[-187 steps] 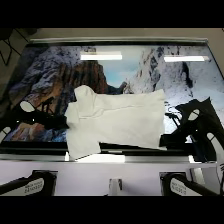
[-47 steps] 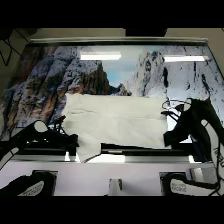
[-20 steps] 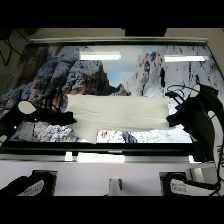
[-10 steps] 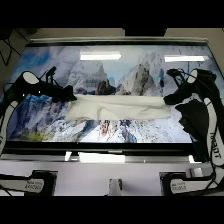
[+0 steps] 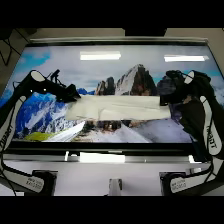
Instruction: Fold the shirts.
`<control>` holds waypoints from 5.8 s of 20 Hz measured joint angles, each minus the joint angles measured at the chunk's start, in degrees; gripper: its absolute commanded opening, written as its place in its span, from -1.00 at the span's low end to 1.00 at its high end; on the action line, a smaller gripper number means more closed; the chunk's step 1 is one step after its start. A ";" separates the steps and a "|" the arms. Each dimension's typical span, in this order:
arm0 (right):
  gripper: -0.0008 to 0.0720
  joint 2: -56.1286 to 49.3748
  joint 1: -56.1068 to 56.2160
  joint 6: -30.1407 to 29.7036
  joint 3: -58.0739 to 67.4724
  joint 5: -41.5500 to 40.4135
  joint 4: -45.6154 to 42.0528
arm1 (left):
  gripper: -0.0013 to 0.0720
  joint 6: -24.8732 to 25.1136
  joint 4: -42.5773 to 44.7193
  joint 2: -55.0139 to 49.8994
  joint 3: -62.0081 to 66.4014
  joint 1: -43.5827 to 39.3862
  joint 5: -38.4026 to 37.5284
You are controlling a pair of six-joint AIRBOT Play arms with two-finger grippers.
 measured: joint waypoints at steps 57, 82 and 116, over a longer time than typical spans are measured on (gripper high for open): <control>-0.92 20.76 15.41 -2.08 0.92 1.03 34.53 | -0.89 -3.45 0.42 12.59 2.01 -14.25 18.82; 0.86 -1.29 10.43 0.17 -6.75 5.11 23.89 | -0.89 0.48 12.74 37.88 -2.49 -0.72 6.86; -0.92 21.05 -51.78 0.61 8.39 25.86 18.38 | -0.89 1.92 12.52 37.86 -2.64 -0.72 13.27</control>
